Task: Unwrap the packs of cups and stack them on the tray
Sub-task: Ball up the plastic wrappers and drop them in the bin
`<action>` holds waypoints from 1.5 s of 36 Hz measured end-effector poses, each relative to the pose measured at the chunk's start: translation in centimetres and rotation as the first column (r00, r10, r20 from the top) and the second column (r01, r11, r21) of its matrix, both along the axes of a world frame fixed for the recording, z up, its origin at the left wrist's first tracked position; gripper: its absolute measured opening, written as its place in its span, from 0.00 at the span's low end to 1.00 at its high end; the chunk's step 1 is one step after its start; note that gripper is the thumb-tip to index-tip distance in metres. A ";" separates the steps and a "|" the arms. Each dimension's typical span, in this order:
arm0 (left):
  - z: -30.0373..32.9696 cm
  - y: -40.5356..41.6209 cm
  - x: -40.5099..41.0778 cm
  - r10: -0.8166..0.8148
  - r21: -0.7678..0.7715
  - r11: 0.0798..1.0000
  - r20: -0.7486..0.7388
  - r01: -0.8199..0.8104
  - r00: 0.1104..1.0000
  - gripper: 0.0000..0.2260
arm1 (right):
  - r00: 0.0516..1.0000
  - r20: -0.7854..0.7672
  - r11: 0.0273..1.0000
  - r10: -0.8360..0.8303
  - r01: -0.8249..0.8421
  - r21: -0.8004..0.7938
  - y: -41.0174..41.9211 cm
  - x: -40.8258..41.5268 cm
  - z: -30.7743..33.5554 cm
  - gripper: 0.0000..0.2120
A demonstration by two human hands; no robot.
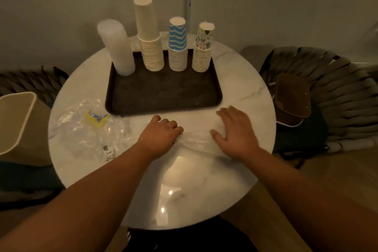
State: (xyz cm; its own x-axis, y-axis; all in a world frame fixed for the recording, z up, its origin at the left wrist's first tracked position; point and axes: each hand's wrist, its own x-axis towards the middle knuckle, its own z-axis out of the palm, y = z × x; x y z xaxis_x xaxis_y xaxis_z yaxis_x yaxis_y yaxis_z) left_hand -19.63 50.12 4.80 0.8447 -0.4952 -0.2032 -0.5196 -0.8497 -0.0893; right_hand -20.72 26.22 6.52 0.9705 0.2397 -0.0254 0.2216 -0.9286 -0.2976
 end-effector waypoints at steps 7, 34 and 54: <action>-2.7 -3.2 -2.4 0.193 -0.039 0.980 -0.075 -0.196 0.978 0.30 | 0.935 -0.219 0.928 0.280 -0.322 -0.189 2.4 -4.1 -5.6 0.35; -8.2 4.4 -2.1 -0.242 -0.371 0.880 0.188 0.296 0.952 0.14 | 0.992 0.025 0.990 0.127 -0.128 0.063 -4.1 -3.7 -8.6 0.25; -6.7 -1.2 0.1 -0.212 -0.303 0.929 0.037 0.213 0.977 0.23 | 0.875 -0.248 0.906 -0.415 0.374 -0.199 -3.3 0.6 -7.1 0.16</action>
State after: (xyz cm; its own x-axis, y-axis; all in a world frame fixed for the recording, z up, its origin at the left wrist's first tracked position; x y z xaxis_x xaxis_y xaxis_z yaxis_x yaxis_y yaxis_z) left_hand -19.54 48.96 -1.94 0.7132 -0.7008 -0.0119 -0.6913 -0.7061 0.1533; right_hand -20.16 22.94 -0.62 0.9311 -0.1880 -0.3126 -0.2445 -0.9576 -0.1522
